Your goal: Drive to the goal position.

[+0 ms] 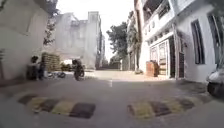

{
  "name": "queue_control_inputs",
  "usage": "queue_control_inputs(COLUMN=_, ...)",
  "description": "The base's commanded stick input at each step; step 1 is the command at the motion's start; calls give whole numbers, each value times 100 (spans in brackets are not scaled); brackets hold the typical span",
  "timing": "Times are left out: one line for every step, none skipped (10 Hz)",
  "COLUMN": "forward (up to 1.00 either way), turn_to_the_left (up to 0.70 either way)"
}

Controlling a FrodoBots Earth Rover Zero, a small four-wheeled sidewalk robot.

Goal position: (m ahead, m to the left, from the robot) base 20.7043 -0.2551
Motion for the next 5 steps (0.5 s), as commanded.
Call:
queue_control_inputs(forward=100, turn_to_the_left=6)
queue_control_inputs(forward=100, turn_to_the_left=6)
queue_control_inputs(forward=100, turn_to_the_left=6)
queue_control_inputs(forward=100, turn_to_the_left=6)
queue_control_inputs(forward=100, turn_to_the_left=6)
